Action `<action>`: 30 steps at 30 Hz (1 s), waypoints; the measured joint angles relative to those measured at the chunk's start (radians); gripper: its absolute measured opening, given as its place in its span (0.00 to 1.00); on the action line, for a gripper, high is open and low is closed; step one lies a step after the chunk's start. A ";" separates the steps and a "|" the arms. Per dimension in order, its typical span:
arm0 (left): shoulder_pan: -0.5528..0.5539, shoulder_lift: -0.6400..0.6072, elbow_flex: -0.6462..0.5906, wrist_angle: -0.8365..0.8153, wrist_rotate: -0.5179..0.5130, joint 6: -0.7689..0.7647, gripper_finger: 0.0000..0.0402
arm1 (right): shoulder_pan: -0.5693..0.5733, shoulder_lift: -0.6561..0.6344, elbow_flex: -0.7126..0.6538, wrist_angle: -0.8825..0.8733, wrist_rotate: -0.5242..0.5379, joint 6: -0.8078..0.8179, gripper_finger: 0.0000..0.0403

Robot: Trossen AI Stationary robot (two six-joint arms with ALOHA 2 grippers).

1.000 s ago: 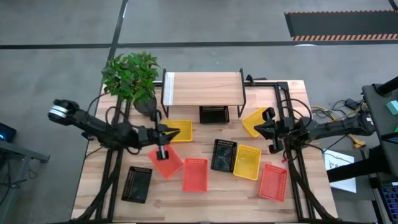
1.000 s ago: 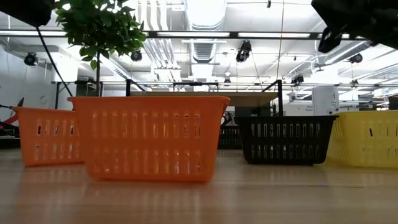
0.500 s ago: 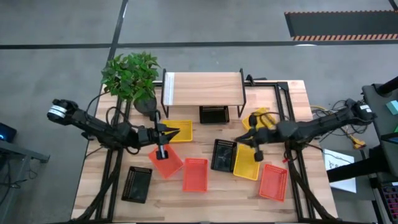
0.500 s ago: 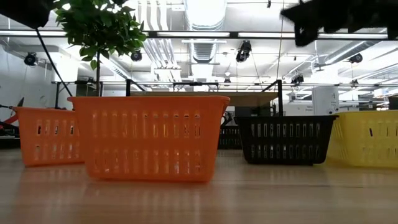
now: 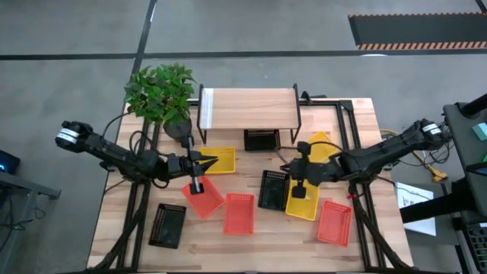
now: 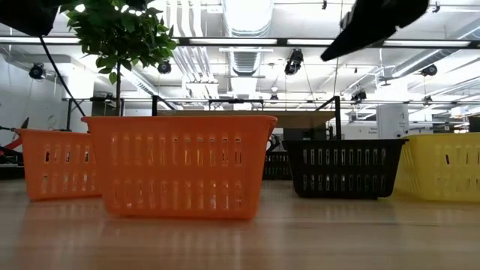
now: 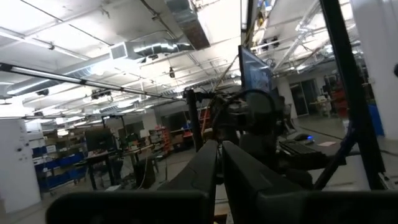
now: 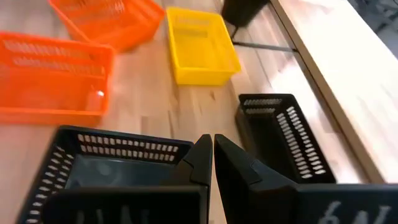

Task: Stack baskets on shelf by color
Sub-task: Put the top right black bin on the shelf

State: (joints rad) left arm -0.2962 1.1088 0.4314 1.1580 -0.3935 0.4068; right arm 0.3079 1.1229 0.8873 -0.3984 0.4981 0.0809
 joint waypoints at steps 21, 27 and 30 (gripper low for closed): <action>0.000 -0.128 -0.103 0.000 -0.061 -0.001 0.03 | -0.161 0.392 0.471 -0.215 -0.059 0.035 0.14; 0.000 -0.160 -0.133 -0.002 -0.061 -0.003 0.03 | -0.193 0.510 0.554 -0.217 -0.053 0.131 0.36; 0.000 -0.176 -0.151 0.001 -0.061 -0.003 0.03 | -0.219 0.572 0.586 -0.218 -0.053 0.172 0.44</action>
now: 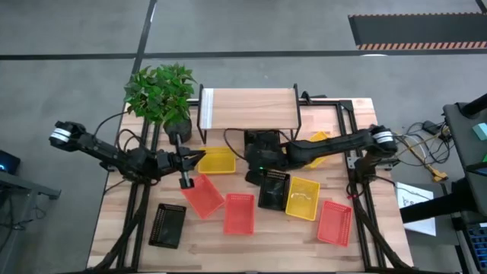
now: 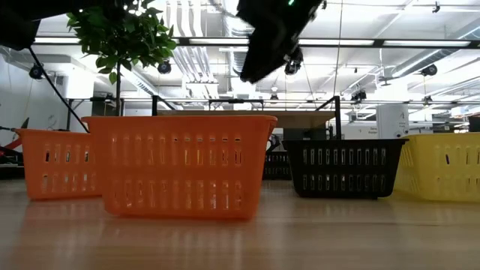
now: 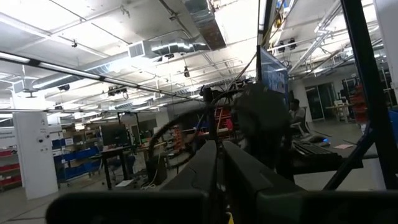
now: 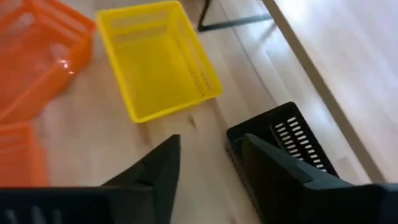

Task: Stack baskets on shelf by color
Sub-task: Put the top right black bin on the shelf

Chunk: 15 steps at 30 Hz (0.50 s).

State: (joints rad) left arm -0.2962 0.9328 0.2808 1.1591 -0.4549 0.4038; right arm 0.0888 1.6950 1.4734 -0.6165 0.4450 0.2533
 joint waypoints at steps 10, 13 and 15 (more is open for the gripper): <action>0.000 -0.047 -0.025 0.002 0.000 0.000 0.03 | -0.028 0.168 0.021 0.026 0.001 -0.161 0.51; 0.000 -0.039 -0.025 0.000 0.000 0.000 0.03 | -0.042 0.199 0.021 0.044 0.004 -0.174 0.51; 0.000 -0.037 -0.025 0.001 0.000 0.000 0.03 | -0.052 0.212 0.021 0.052 0.008 -0.166 0.51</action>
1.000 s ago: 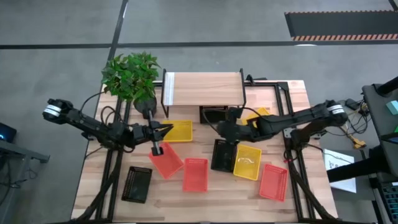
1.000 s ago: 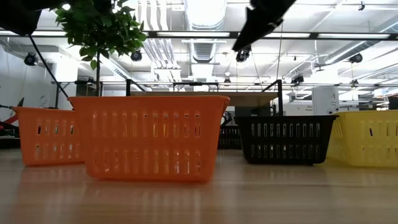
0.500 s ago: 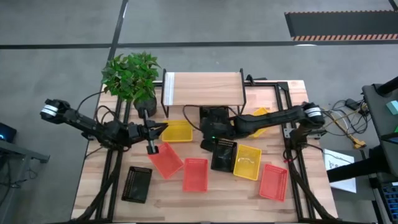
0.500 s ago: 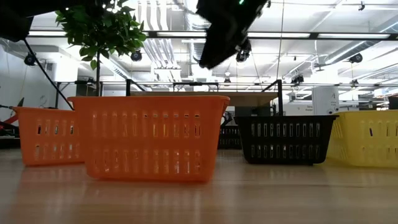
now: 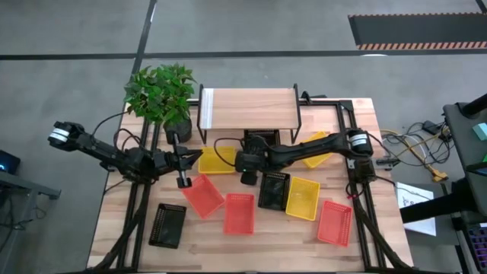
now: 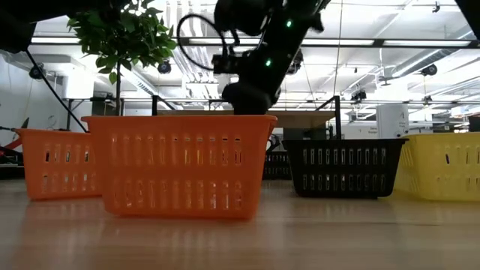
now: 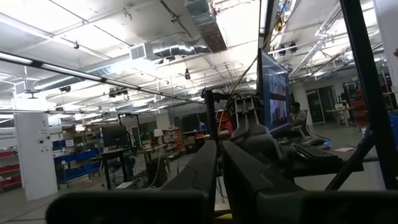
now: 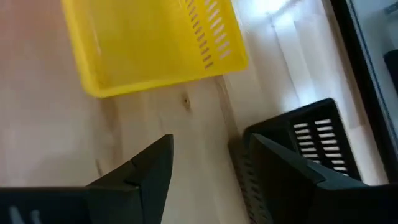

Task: Stack baskets on shelf by color
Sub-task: Put the top right black bin on the shelf

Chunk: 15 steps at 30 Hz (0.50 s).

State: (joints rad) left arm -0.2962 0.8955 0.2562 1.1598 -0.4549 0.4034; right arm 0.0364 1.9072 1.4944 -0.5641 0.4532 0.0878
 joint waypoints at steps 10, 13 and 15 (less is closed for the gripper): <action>0.000 -0.002 0.001 0.001 0.000 0.000 0.03 | -0.041 0.052 0.000 0.031 0.023 0.016 0.51; 0.000 0.000 0.001 0.000 0.000 0.000 0.03 | -0.054 0.060 -0.001 0.031 0.045 0.028 0.51; 0.000 0.000 0.001 0.001 0.000 0.000 0.03 | -0.062 0.065 -0.002 0.031 0.046 0.028 0.51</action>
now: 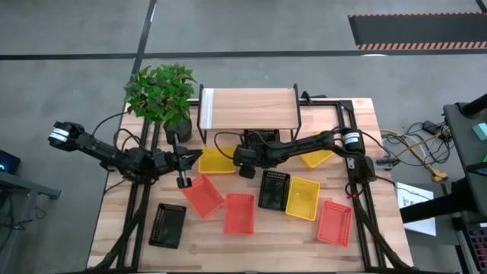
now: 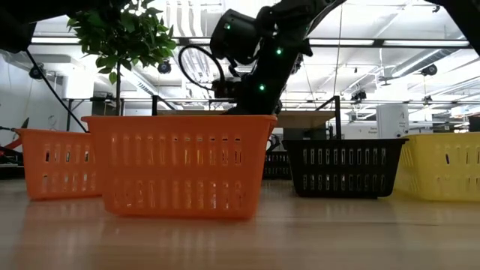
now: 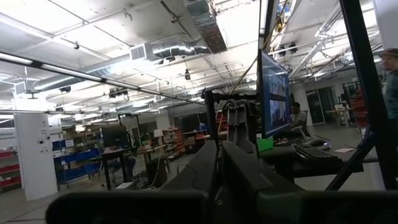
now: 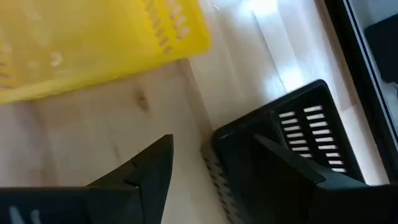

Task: Stack baskets on shelf by color
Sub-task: Put the top right black bin on the shelf

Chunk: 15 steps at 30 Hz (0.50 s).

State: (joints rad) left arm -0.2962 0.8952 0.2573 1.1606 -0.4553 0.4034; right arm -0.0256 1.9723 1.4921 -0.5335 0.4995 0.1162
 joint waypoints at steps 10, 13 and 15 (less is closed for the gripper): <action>0.000 0.001 0.000 0.001 0.000 0.000 0.03 | -0.010 0.030 -0.003 0.000 -0.002 -0.003 0.44; 0.000 0.001 0.000 0.001 0.000 0.000 0.03 | -0.011 0.036 -0.003 0.000 -0.002 -0.002 0.38; 0.000 0.001 0.000 0.000 0.000 0.000 0.03 | -0.011 0.039 -0.003 0.000 -0.002 -0.001 0.32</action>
State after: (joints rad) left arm -0.2962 0.8959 0.2577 1.1610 -0.4553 0.4037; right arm -0.0364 2.0109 1.4887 -0.5336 0.4973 0.1150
